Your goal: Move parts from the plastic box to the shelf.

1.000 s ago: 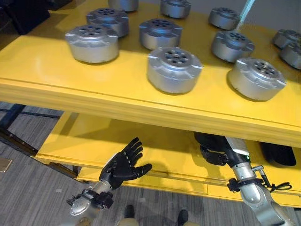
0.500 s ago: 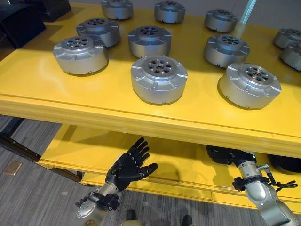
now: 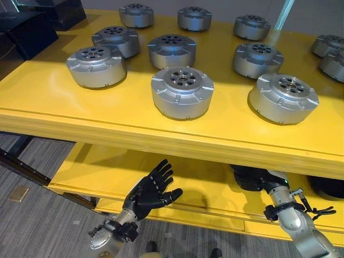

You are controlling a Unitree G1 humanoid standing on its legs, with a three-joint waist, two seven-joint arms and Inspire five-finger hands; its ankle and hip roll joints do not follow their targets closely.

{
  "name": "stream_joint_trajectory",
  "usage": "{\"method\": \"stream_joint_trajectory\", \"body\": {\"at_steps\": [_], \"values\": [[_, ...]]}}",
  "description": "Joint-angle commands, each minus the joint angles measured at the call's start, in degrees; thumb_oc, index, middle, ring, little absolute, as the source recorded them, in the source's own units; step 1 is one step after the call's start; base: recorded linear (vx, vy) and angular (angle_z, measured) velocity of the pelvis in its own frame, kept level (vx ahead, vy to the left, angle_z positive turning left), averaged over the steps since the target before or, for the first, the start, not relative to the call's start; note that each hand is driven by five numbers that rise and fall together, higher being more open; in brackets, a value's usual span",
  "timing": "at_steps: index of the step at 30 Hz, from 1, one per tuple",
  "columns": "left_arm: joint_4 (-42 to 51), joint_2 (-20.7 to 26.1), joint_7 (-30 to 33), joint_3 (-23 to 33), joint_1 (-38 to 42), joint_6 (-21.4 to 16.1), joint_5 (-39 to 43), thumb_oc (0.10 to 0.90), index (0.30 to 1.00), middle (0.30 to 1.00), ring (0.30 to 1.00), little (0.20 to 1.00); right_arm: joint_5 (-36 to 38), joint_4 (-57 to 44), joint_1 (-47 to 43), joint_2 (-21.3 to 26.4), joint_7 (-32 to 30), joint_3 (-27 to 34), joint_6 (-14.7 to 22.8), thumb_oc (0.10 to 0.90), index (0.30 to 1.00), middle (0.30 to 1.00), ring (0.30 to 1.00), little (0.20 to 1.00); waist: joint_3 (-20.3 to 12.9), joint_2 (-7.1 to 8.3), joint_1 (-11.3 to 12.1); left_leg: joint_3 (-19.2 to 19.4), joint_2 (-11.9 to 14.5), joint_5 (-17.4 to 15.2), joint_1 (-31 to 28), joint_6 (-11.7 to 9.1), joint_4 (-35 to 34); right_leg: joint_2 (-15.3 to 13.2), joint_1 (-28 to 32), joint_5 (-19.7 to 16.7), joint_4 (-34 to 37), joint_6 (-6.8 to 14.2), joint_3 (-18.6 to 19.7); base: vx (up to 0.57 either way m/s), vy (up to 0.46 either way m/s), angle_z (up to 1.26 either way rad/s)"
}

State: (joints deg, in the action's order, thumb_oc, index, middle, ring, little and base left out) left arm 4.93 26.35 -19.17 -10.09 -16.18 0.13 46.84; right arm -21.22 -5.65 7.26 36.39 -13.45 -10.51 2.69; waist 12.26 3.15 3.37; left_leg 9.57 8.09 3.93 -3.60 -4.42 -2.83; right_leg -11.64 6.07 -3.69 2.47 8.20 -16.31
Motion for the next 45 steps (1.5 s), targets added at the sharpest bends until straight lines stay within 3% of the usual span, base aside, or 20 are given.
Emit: {"method": "stream_joint_trajectory", "body": {"at_steps": [1, 7, 11, 16, 23, 29, 45], "values": [[4.57, 4.24, -0.83, -0.15, 7.58, -3.57, 0.41, 0.9, 1.0, 1.0, 1.0, 1.0, 3.53, -0.76, -12.26, 1.02, -7.11, 0.86, 1.1, 0.4, 0.3, 0.3, 0.3, 0.3, 2.17, 1.52, 1.36, 1.76, 1.88, -4.43, 4.25, 1.75, 8.03, -0.92, -4.76, 1.69, -6.5, 0.07, 3.54, -0.29, -0.115, 0.03], [5.22, 5.42, 1.4, -1.85, 13.91, -4.19, 0.0, 0.9, 1.0, 1.0, 1.0, 1.0, 4.34, 2.84, -19.41, 1.92, -11.85, 0.16, 0.59, 0.4, 0.3, 0.3, 0.3, 0.3, 8.72, 1.41, 1.69, 0.8, 2.49, -4.59, 12.27, 1.64, 13.15, -0.21, -10.51, 1.85, -9.07, -0.73, 4.06, -0.27, -0.077, -0.03], [5.82, 5.53, 5.49, -2.63, 17.1, -4.98, -0.37, 0.9, 1.0, 1.0, 1.0, 1.0, 5.13, 3.6, -23.82, 1.68, -13.7, -0.48, 0.46, 0.4, 0.3, 0.3, 0.3, 0.3, 13.94, 0.45, 1.48, -0.24, 2.99, -3.45, 18.36, 1.47, 15.41, 0.13, -16.18, 2.24, -12.28, -1.38, 4.34, -0.23, -0.048, 0.01], [6.24, 4.47, 6.29, -3.32, 19.05, -5.89, 0.3, 0.9, 1.0, 1.0, 1.0, 1.0, 3.55, 1.96, -26.14, 1.73, -12.91, 0.21, -0.31, 0.4, 0.3, 0.3, 0.3, 0.3, 16.56, -0.67, 0.72, -0.08, 2.82, -2.86, 21.25, 1.19, 16.4, 0.1, -19.81, 2.55, -14.29, -1.98, 4.11, -0.15, 0.003, 0.02], [6.8, 3.39, 6.4, -3.59, 19.73, -5.46, -0.34, 0.9, 1.0, 1.0, 1.0, 1.0, 3.85, 1.79, -27.68, 2.09, -13.66, 1.09, -3.08, 0.4, 0.3, 0.3, 0.3, 0.3, 17.53, -1.18, -0.06, -0.02, 2.96, -4.2, 24.47, 1.29, 20.47, -0.22, -23.87, 3.78, -18.46, -2.61, 4.52, -0.08, -0.001, -0.03], [6.73, 2.3, 7.03, -3.7, 19.92, -5.87, -0.56, 0.9, 1.0, 1.0, 1.0, 1.0, 3.48, 2.02, -28.09, 1.53, -13.22, 1.77, -4.37, 0.4, 0.3, 0.3, 0.3, 0.3, 17.53, -1.67, -0.79, 0.03, 3.13, -7.44, 27.29, 1.73, 26.81, -0.66, -27.37, 6.2, -24.51, -3.36, 5.37, -0.05, 0.004, -0.05], [6.01, 0.69, 6.27, -3.33, 20.52, -6.39, -2.63, 0.9, 1.0, 1.0, 1.0, 1.0, 4.15, 1.94, -28.97, 1.25, -12.45, 3.28, -3.39, 0.4, 0.3, 0.3, 0.3, 0.3, 17.53, -1.51, -1.8, 2.1, 4.3, -10.71, 28.07, 2.77, 32.11, -0.86, -29.5, 8.38, -30.0, -3.82, 5.91, -0.03, 0.004, -0.04]]}}
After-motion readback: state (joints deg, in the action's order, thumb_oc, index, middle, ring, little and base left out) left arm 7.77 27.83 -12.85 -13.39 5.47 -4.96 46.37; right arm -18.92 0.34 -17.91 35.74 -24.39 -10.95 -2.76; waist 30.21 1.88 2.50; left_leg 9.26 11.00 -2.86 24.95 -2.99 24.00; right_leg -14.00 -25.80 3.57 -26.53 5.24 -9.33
